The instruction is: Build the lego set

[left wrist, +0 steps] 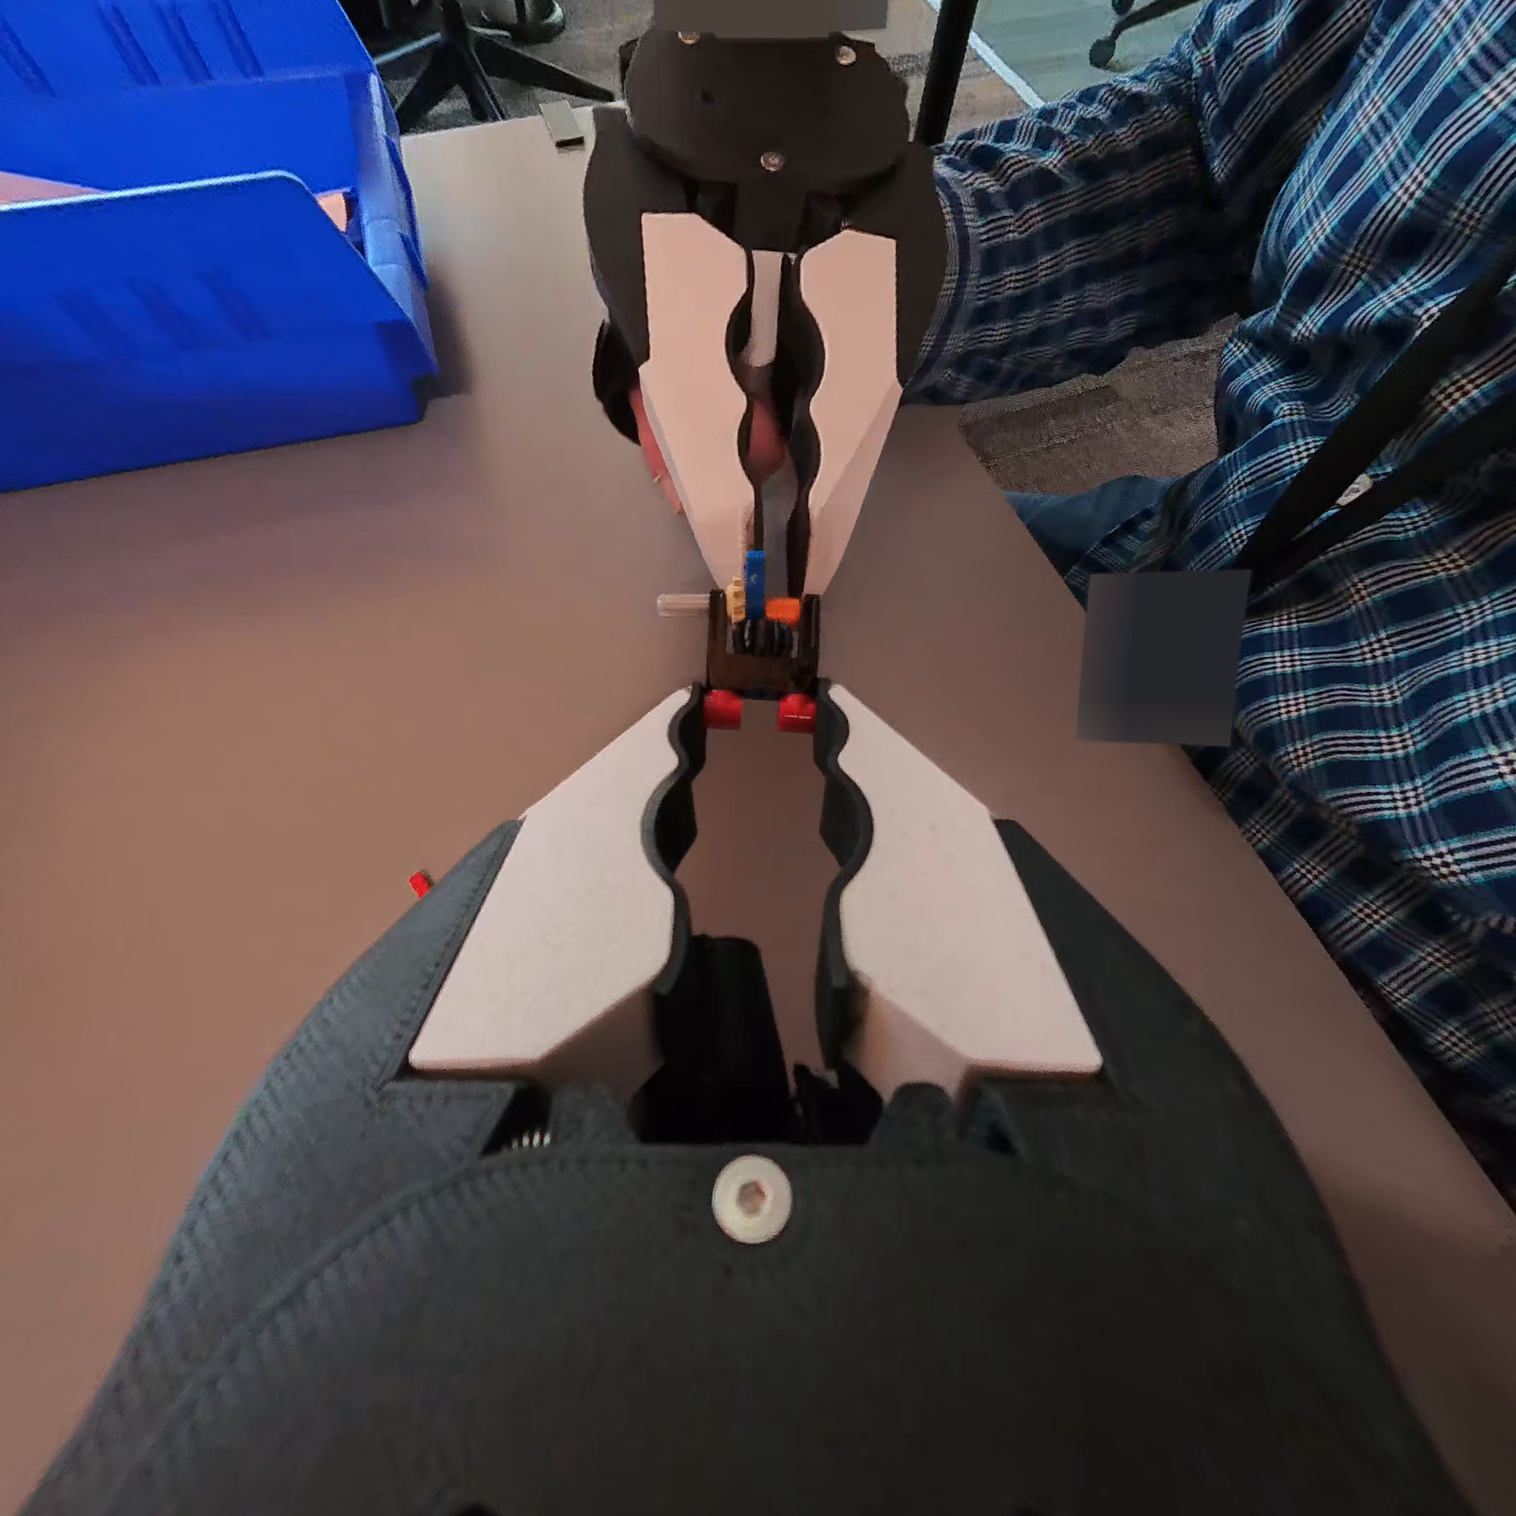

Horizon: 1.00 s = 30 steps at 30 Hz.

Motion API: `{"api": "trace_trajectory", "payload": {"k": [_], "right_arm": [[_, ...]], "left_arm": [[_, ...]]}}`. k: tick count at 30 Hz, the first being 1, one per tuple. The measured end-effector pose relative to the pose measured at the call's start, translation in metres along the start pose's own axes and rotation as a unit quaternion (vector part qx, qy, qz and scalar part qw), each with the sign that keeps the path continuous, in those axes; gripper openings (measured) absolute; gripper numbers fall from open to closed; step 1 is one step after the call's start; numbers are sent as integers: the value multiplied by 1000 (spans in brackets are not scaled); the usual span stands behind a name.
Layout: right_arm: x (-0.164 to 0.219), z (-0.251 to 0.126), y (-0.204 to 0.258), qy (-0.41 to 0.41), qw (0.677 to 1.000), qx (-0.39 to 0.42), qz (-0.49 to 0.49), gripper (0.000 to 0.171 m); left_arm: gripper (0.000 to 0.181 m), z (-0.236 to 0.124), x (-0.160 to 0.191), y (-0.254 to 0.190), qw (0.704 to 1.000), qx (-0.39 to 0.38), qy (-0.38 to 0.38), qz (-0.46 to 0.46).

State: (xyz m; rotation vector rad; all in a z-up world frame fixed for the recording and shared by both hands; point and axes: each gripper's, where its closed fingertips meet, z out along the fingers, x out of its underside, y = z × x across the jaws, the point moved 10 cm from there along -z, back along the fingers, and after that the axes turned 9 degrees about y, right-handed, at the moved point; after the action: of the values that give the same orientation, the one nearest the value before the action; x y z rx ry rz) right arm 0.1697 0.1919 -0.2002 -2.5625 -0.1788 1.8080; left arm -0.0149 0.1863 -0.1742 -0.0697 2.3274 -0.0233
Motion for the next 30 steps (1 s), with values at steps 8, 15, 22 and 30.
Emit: {"api": "trace_trajectory", "payload": {"k": [8, 15, 22, 30], "right_arm": [[1, 2, 3, -18, 999, -3, 36, 4], [3, 7, 8, 16, 1000, 2, 22, 5], [8, 11, 13, 38, 999, -5, 23, 4], [12, 12, 15, 60, 998, -14, 25, 5]], "left_arm": [[25, 4, 6, -8, 999, -43, -13, 29], [25, 11, 17, -13, 998, -49, -8, 24], [25, 28, 24, -19, 998, -54, 15, 23], [25, 42, 26, -23, 997, -69, 34, 31]]}}
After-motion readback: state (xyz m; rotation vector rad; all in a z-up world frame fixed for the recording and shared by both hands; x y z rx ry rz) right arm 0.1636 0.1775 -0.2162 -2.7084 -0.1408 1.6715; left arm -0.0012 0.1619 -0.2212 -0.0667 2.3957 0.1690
